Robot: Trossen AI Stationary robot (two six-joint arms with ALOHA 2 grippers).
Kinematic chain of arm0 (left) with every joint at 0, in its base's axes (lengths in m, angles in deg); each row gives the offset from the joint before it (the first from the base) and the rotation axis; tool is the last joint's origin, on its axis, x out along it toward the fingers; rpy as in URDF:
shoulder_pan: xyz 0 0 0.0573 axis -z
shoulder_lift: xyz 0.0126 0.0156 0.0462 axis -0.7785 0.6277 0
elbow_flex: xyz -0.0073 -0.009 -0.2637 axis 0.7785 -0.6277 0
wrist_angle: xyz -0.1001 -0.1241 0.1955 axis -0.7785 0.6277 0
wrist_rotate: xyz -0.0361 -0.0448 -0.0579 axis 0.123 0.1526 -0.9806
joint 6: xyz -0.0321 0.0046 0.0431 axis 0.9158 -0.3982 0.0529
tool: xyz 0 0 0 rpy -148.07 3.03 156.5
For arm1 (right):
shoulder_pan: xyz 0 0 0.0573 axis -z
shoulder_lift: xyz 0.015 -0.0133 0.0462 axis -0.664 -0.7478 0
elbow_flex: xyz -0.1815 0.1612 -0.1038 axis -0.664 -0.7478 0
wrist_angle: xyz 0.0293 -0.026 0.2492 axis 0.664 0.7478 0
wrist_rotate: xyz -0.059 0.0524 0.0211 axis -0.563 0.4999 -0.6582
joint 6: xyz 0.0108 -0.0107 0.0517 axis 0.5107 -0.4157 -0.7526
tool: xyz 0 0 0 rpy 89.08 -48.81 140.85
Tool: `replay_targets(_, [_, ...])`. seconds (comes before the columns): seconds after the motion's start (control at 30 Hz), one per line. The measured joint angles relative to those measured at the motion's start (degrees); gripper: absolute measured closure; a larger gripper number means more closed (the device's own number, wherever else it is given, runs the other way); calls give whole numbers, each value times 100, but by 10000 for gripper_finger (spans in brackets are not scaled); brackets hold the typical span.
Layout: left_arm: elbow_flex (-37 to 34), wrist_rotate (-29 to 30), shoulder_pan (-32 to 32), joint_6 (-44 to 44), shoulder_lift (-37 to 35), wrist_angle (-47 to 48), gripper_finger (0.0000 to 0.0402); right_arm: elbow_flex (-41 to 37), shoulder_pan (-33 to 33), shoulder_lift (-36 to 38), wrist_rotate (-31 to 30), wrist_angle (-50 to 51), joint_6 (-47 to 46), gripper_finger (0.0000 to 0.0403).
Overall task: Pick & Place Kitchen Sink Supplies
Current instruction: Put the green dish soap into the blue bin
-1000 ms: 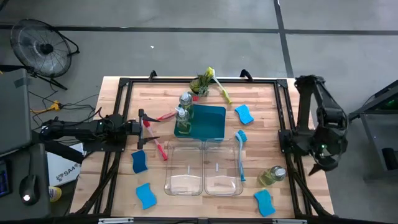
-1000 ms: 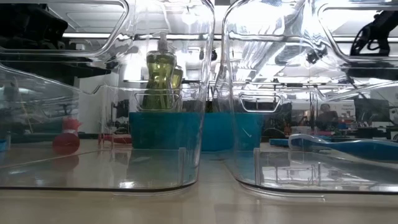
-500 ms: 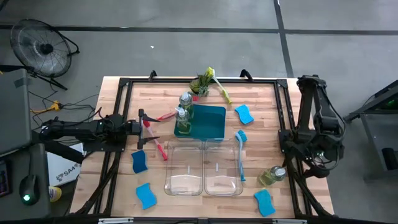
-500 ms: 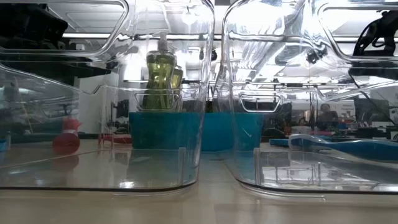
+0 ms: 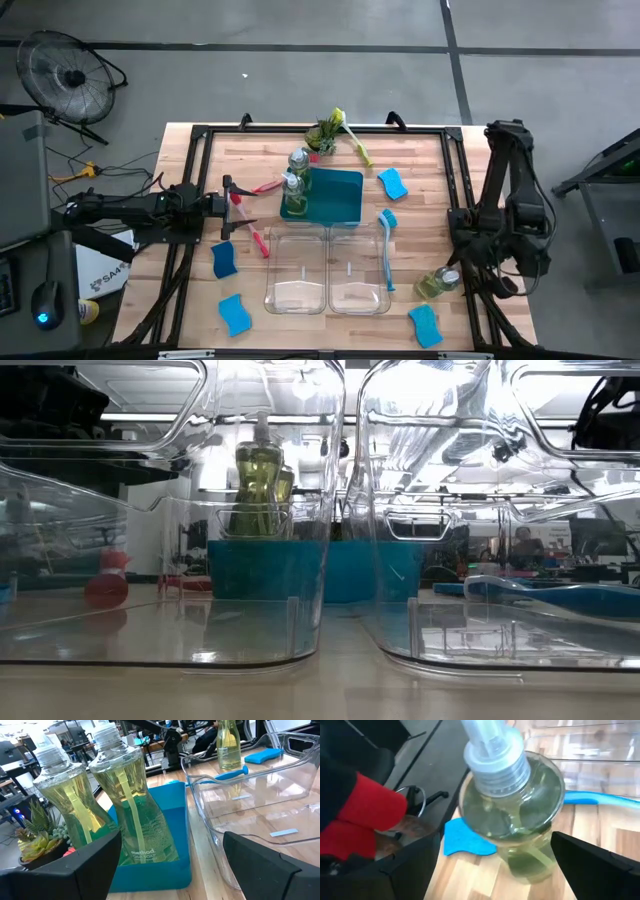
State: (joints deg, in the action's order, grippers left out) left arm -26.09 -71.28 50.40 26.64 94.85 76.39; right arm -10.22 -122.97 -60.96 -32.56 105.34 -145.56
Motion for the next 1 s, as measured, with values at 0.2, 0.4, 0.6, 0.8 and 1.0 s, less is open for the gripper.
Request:
replay_targets(0.2, [0,0,-2,0,-1,0,57,0,47,-360,-5,-281,-13,27])
replay_targets(0.4, [0,0,0,0,0,1,57,0,158,-711,-13,-525,-196,27])
replay_targets(0.6, [0,0,0,0,0,0,57,0,160,-855,-73,-666,-383,27])
replay_targets(0.8, [0,0,1,0,0,0,57,0,164,-877,-157,-718,-404,27])
replay_targets(1.0, [0,0,0,0,0,0,57,0,331,-987,-349,-800,-250,27])
